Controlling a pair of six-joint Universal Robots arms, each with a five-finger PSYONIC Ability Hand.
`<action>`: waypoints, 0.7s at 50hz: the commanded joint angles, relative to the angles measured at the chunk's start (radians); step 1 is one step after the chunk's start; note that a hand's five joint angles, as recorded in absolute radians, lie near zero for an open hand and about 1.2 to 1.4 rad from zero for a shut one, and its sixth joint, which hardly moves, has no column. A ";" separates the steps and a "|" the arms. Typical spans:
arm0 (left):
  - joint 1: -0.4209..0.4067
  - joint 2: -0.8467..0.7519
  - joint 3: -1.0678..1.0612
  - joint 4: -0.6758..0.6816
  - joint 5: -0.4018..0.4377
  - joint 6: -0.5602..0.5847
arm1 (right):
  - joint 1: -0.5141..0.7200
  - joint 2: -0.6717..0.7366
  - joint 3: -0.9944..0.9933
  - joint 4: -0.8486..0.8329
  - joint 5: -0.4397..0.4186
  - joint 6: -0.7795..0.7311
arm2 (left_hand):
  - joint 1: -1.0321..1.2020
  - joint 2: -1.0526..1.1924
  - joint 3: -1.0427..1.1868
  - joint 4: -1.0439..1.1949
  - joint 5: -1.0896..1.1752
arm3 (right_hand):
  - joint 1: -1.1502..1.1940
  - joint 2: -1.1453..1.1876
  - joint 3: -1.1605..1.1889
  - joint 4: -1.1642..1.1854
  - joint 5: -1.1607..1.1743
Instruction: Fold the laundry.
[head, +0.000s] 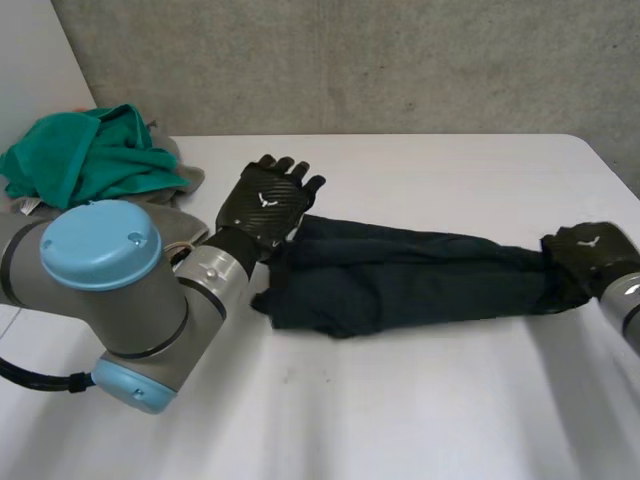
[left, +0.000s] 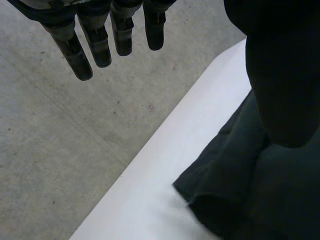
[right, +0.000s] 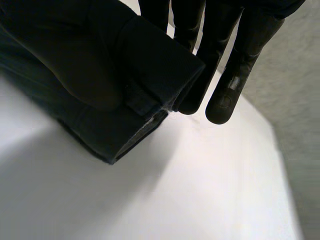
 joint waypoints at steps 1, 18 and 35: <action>0.013 0.072 -0.057 -0.004 -0.005 -0.009 | -0.038 -0.076 -0.044 0.064 0.001 -0.329 | -0.002 -0.015 -0.022 -0.013 -0.033 | 0.441 0.218 0.221 0.208 0.259; 0.061 0.135 -0.079 -0.006 -0.008 -0.074 | 0.476 0.106 -0.346 0.036 -0.148 -0.459 | 0.001 -0.012 -0.019 -0.010 -0.030 | 0.441 0.218 0.221 0.208 0.259; 0.085 0.148 -0.047 -0.003 -0.048 -0.077 | 0.639 0.402 -0.485 0.014 -0.307 -0.521 | 0.004 -0.009 -0.016 -0.007 -0.027 | -0.380 -0.602 -0.600 -0.612 -0.562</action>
